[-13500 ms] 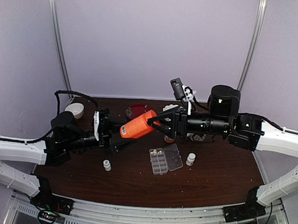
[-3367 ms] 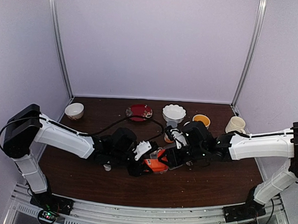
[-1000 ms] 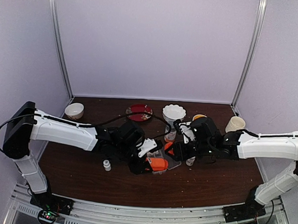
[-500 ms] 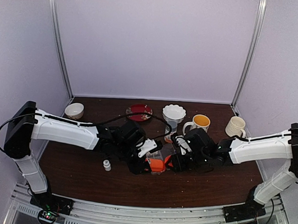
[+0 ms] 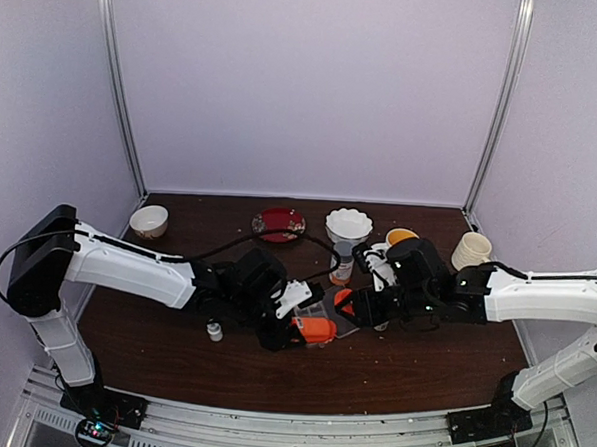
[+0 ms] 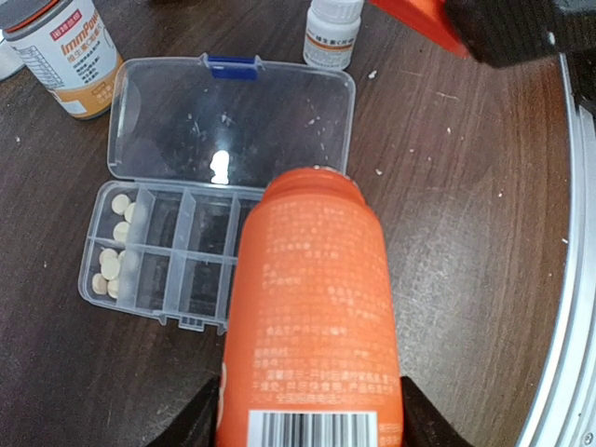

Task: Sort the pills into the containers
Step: Pour the pill into the compartment of the pill container.

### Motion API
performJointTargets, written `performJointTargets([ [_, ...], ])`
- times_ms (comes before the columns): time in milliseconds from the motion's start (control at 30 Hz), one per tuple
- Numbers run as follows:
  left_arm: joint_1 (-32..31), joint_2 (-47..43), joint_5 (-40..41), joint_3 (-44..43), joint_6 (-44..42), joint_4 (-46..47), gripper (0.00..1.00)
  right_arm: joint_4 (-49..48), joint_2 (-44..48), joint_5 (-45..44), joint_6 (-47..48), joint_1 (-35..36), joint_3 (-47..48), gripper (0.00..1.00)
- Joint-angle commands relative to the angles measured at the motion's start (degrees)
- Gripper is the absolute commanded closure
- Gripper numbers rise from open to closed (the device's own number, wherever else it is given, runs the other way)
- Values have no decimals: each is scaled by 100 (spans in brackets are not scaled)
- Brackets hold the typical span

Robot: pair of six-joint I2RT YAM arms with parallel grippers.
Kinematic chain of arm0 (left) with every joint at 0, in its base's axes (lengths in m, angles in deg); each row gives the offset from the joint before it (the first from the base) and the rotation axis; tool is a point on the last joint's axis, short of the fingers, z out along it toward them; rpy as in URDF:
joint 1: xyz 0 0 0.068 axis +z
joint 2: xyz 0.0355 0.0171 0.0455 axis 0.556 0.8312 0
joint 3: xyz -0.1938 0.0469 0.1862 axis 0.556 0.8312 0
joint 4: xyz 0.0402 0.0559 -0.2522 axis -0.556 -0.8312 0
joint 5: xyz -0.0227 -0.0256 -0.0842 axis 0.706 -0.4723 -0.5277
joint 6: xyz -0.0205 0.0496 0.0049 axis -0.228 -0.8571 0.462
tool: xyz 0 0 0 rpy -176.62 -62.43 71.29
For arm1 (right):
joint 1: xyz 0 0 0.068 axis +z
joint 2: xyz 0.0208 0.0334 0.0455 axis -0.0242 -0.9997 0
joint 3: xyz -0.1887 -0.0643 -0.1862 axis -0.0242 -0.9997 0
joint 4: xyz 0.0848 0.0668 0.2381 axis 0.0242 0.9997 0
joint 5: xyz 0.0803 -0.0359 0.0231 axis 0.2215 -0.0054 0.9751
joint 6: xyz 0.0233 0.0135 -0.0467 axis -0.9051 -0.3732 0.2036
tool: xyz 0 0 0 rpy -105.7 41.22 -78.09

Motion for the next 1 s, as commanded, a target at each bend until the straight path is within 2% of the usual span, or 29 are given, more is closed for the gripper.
performJointTargets([
  [0, -35, -17, -42, 261, 139, 401, 100, 134, 7, -91, 94, -28, 158, 100],
  [433, -39, -447, -24, 1188, 444, 1590, 100, 92, -318, 13, 42, -28, 238, 100],
  [967, -24, -931, 22, 1799, 537, 2255, 100, 82, -480, 105, 24, -26, 325, 100],
])
